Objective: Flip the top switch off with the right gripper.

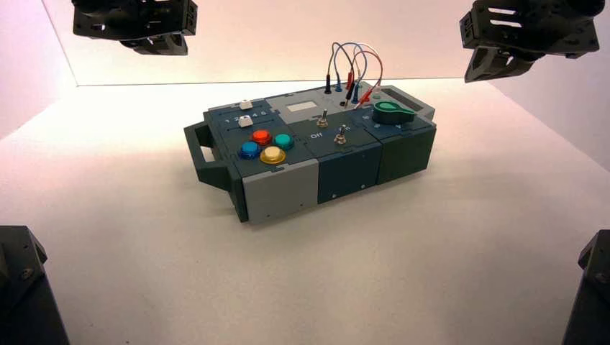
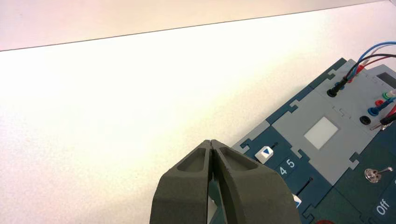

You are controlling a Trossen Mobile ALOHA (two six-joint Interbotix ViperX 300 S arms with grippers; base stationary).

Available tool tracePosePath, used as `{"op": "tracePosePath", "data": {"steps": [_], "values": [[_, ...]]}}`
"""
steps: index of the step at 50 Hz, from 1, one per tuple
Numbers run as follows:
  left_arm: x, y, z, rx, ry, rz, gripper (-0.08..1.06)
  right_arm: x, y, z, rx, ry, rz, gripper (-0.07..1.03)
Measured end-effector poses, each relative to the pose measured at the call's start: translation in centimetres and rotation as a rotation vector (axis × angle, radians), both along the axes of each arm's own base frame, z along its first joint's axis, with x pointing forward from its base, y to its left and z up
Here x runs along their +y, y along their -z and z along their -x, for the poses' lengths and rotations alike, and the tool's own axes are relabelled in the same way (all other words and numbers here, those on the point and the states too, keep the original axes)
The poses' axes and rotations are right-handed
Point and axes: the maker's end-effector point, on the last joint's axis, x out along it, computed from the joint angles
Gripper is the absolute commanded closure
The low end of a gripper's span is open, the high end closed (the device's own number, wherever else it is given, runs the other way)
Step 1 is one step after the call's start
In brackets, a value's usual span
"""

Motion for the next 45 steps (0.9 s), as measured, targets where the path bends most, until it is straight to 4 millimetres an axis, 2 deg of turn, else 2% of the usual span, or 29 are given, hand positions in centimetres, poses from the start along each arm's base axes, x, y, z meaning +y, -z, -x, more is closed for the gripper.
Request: {"op": "tracePosePath", "data": {"steps": [29,45], "values": [[0.0,0.3,0.3,0.027,0.004,-0.003,1.01,0.4,0.2,0.1,0.024,-0.013,-0.007,0.99],[-0.9,0.5,1.1,0.205,0.041,-0.010,1.01,4.6,-0.8,0.0,0.018,-0.153,-0.015,0.99]]}}
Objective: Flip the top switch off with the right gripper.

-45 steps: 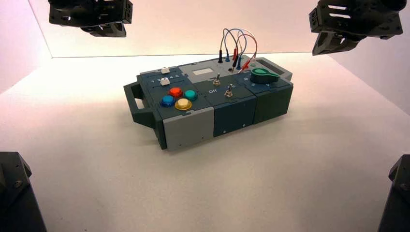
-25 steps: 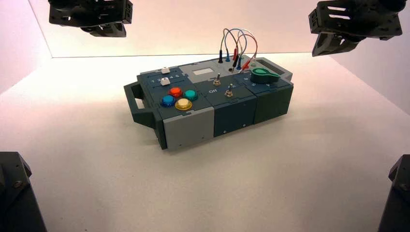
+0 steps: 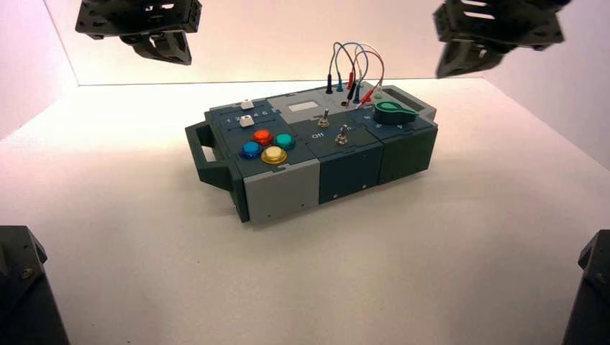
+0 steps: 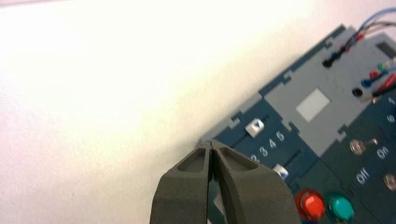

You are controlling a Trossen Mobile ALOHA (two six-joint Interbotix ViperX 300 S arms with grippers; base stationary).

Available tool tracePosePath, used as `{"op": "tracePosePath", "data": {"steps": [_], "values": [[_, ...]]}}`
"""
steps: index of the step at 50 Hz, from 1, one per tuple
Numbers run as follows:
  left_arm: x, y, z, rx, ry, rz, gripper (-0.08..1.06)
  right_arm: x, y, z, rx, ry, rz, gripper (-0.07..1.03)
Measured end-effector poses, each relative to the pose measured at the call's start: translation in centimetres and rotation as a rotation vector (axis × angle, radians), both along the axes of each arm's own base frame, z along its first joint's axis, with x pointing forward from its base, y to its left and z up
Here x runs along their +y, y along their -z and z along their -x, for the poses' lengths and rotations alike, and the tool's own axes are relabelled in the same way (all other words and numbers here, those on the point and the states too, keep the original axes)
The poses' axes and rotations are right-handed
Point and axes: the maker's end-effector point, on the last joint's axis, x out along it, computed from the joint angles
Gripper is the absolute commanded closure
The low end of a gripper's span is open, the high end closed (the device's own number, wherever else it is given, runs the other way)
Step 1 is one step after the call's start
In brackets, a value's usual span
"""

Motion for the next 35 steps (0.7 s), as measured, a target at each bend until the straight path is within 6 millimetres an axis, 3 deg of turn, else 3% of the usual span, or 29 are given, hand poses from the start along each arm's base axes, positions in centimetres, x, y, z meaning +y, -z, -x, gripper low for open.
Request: {"op": "tracePosePath", "data": {"steps": [13,24,35], "values": [[-0.6,3.3,1.3,0.184,0.028,-0.034,1.01,1.4,0.9,-0.3,0.041,-0.041,0.006,0.99],[-1.9,4.4,1.6,0.245,0.067,-0.048,1.01,3.3,1.1,-0.4,0.048,-0.101,0.013,0.99],[-2.6,5.4,2.3,0.305,0.079,-0.051,1.01,3.6,1.3,-0.5,0.053,-0.110,0.017,0.99]]}}
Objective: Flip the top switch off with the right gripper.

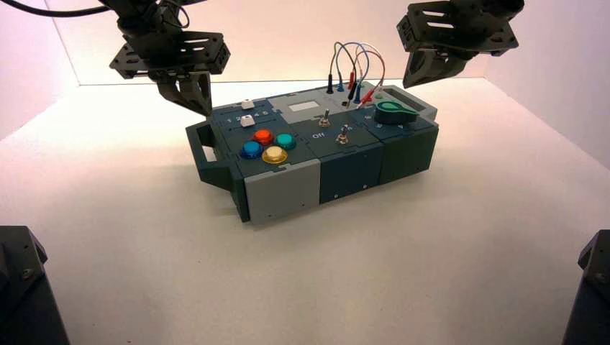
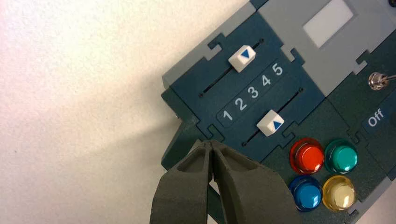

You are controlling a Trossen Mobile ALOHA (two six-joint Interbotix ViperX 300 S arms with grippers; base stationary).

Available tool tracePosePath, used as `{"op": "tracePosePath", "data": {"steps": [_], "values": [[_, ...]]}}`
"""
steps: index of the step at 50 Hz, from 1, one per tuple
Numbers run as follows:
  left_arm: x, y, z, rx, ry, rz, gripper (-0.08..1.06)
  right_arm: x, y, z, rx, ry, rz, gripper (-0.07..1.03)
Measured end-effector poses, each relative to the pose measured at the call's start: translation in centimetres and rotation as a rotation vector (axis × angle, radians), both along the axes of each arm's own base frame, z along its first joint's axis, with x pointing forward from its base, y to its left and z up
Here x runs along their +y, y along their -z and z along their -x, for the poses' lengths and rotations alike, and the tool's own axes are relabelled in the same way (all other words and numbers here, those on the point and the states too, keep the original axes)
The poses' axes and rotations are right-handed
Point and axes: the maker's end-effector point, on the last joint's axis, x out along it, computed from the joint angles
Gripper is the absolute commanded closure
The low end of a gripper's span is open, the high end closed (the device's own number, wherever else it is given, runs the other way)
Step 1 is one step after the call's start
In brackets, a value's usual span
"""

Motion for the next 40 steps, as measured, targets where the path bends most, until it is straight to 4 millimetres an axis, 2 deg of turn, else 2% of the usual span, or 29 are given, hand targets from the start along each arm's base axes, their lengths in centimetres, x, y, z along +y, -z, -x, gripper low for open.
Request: {"op": "tracePosePath", "data": {"steps": [21,29,40], "values": [[0.0,1.0,2.3,0.104,0.011,-0.016,1.01,0.0,0.2,0.0,0.004,-0.001,0.003,0.99],[-0.2,1.0,2.4,0.106,0.018,-0.015,1.01,0.1,0.3,-0.1,0.008,-0.005,0.004,0.99],[-0.1,1.7,2.5,0.120,0.017,-0.025,1.01,1.3,0.3,0.0,0.011,-0.039,0.004,0.99]]}}
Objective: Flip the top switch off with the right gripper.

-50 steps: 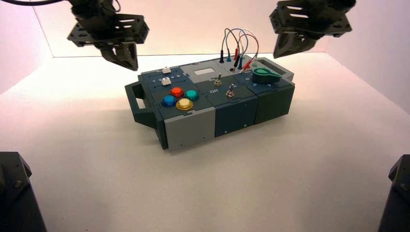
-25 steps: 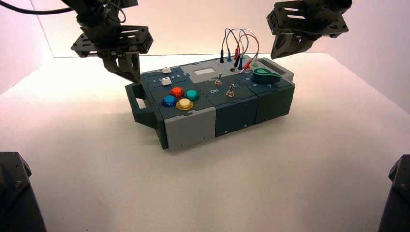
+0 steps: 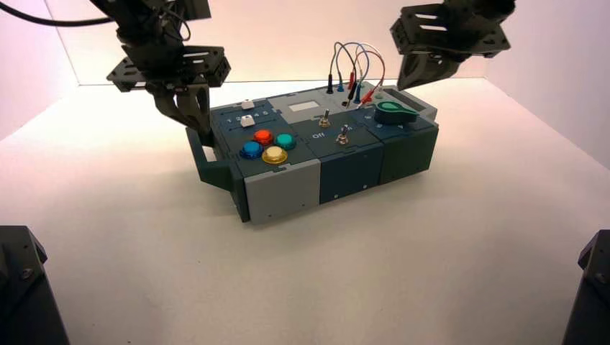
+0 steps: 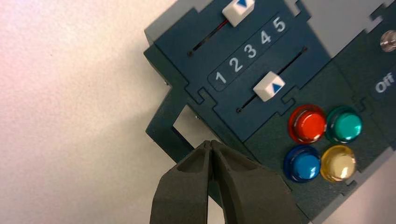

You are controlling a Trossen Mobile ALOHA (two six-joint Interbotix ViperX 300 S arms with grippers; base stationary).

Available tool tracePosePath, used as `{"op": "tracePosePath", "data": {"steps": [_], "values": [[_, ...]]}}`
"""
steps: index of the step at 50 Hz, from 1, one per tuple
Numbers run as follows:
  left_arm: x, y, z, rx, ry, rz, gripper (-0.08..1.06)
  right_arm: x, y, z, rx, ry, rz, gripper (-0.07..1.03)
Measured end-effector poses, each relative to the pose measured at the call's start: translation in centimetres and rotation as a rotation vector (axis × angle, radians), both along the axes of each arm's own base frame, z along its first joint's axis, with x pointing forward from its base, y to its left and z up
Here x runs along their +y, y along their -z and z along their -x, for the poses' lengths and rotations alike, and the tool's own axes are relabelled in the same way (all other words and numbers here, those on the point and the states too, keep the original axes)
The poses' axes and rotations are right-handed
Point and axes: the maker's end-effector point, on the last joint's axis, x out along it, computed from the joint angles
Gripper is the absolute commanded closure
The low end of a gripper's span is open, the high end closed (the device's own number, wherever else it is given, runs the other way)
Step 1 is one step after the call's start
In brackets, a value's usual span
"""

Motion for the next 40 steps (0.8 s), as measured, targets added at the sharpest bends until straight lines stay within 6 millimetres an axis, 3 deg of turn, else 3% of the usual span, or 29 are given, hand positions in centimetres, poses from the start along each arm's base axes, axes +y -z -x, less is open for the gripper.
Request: {"op": "tracePosePath", "data": {"steps": [40], "values": [[0.3,1.4,-2.3,-0.026,-0.039,-0.005,1.01,4.3,1.5,-0.2,0.049,-0.118,0.020,0.98]]}}
